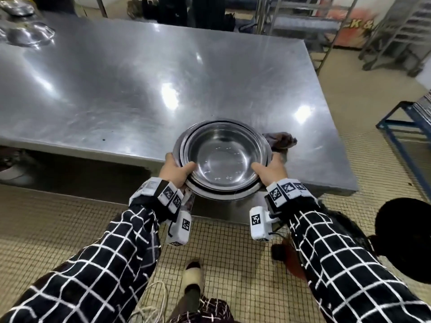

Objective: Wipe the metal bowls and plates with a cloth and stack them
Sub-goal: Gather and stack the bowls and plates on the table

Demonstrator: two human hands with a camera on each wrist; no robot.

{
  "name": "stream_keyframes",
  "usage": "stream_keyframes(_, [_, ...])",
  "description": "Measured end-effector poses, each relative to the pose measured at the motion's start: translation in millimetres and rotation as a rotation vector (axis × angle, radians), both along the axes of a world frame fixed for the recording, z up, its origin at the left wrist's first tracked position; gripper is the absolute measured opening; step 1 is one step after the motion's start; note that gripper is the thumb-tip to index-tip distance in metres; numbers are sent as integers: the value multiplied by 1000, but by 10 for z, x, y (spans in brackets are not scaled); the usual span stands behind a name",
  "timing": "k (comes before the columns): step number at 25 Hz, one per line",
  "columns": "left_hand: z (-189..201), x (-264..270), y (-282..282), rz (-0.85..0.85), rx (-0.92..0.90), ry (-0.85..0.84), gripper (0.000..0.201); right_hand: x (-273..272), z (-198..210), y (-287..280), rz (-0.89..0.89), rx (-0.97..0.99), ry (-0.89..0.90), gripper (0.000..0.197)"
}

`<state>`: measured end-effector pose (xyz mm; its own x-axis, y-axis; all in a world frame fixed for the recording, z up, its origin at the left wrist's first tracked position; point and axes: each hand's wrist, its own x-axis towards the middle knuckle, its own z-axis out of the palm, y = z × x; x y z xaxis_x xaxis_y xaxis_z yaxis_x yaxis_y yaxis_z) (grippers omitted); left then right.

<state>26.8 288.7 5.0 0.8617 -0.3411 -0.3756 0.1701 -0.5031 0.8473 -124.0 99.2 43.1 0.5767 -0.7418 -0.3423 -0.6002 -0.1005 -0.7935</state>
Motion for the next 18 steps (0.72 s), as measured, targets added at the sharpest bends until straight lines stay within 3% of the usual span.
stream_keyframes(10, [-16, -1040, 628, -24, 25, -45, 47, -1006, -330, 328, 80, 77, 68, 63])
stream_keyframes(14, [-282, -1189, 699, -52, 34, -1, 42, -1191, -604, 364, 75, 132, 84, 61])
stream_keyframes(18, [-814, -1183, 685, -76, 99, 73, 47, -1228, -1101, 358, 38, 157, 112, 58])
